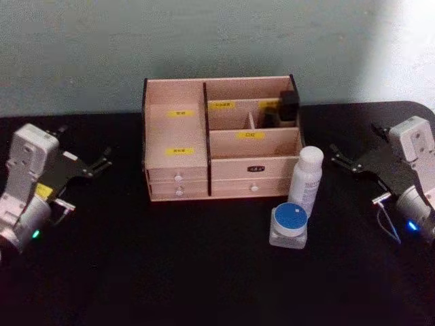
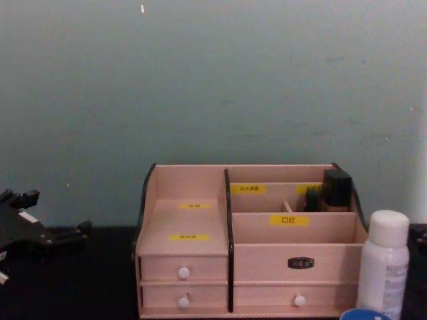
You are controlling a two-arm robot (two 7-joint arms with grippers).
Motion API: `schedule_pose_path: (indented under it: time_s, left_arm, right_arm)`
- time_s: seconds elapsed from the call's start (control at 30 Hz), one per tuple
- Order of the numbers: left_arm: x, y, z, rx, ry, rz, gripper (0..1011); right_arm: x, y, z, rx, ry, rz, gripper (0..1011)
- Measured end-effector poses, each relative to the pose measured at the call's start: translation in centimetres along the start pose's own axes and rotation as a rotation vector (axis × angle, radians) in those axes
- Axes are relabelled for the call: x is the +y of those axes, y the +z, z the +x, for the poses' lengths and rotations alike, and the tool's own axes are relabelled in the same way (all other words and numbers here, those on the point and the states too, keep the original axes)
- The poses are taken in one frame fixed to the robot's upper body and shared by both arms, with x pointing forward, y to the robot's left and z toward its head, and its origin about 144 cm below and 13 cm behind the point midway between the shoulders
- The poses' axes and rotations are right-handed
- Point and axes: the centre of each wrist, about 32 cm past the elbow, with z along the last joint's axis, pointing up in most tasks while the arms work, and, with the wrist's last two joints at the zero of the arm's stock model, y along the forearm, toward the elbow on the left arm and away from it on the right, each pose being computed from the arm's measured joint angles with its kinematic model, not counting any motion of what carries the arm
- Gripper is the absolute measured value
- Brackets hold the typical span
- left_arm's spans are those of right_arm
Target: Pick up the facial cleanser and watermelon frost from the table and place them into the tiered storage box.
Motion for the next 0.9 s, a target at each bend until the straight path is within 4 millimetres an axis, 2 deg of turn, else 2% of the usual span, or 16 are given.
schedule_pose_path:
  time_s: [0.6, 0.9]
  left_arm:
    - [0.00, 0.00, 0.00, 0.000, 0.000, 0.000, 1001]
    - [0.00, 0.00, 0.00, 0.000, 0.000, 0.000, 1001]
  right_arm:
    - [0.05, 0.12, 0.21, 0.003, -0.002, 0.002, 1002]
    - [-0.70, 0.47, 0.83, 0.076, 0.014, 0.002, 1002]
